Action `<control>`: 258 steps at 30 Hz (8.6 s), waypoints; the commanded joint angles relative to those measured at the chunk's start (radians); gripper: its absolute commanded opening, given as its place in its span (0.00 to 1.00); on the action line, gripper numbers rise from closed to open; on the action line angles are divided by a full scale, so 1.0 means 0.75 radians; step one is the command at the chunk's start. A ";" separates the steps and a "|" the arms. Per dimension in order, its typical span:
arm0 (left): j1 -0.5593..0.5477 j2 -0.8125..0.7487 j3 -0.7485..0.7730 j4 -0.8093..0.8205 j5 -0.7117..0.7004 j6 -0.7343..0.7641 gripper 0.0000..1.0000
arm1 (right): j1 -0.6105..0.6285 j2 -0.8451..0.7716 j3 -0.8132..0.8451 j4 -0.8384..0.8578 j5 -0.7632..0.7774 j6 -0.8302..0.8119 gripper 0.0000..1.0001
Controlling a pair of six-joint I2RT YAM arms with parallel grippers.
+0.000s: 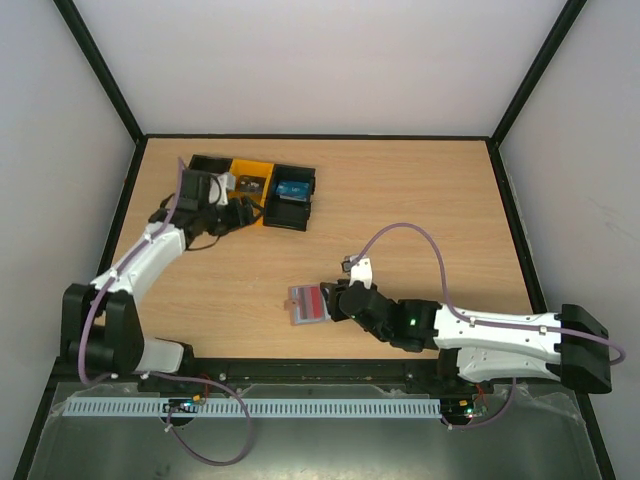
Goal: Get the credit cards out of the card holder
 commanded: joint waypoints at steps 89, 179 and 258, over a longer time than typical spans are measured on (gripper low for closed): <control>-0.814 0.018 -0.676 1.044 0.040 -0.665 0.80 | -0.117 0.433 -0.353 0.569 -0.215 0.211 0.22; -0.960 0.358 -0.649 1.242 -0.212 -0.788 0.30 | -0.180 0.304 -0.548 0.533 -0.209 0.296 0.03; -0.879 -0.604 -0.780 0.722 -0.523 -0.697 0.03 | -0.180 -0.101 -0.444 0.408 -0.299 0.249 0.56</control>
